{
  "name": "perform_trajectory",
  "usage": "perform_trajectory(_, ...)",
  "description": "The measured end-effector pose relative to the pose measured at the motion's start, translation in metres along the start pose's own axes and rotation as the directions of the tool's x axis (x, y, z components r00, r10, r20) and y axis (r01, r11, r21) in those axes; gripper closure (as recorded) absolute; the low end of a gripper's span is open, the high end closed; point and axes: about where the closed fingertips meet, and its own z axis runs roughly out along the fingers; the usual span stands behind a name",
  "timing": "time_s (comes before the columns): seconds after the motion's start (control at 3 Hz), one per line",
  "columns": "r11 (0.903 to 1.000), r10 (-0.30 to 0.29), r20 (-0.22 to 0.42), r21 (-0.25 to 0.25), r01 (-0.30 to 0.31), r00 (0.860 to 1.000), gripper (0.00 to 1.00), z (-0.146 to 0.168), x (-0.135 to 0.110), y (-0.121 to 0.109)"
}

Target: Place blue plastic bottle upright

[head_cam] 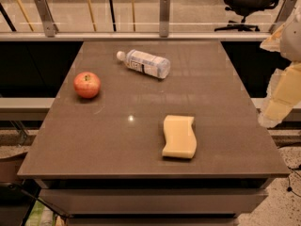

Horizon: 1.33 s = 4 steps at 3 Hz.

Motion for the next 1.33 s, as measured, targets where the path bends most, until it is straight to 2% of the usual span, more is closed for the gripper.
perform_trajectory(0.33,0.9943,0.105,0.027,-0.022,-0.105,0.994,0.00,-0.004,-0.008,-0.006)
perform_trajectory(0.67,0.9861,0.164,0.036,-0.032,-0.163,0.986,0.00,-0.006,-0.032,-0.019)
perform_trajectory(1.0,0.9809,0.194,0.012,-0.015,-0.194,0.981,0.00,-0.001,-0.065,-0.027)
perform_trajectory(1.33,0.9720,0.234,-0.041,0.035,-0.233,0.971,0.00,0.017,-0.094,-0.039)
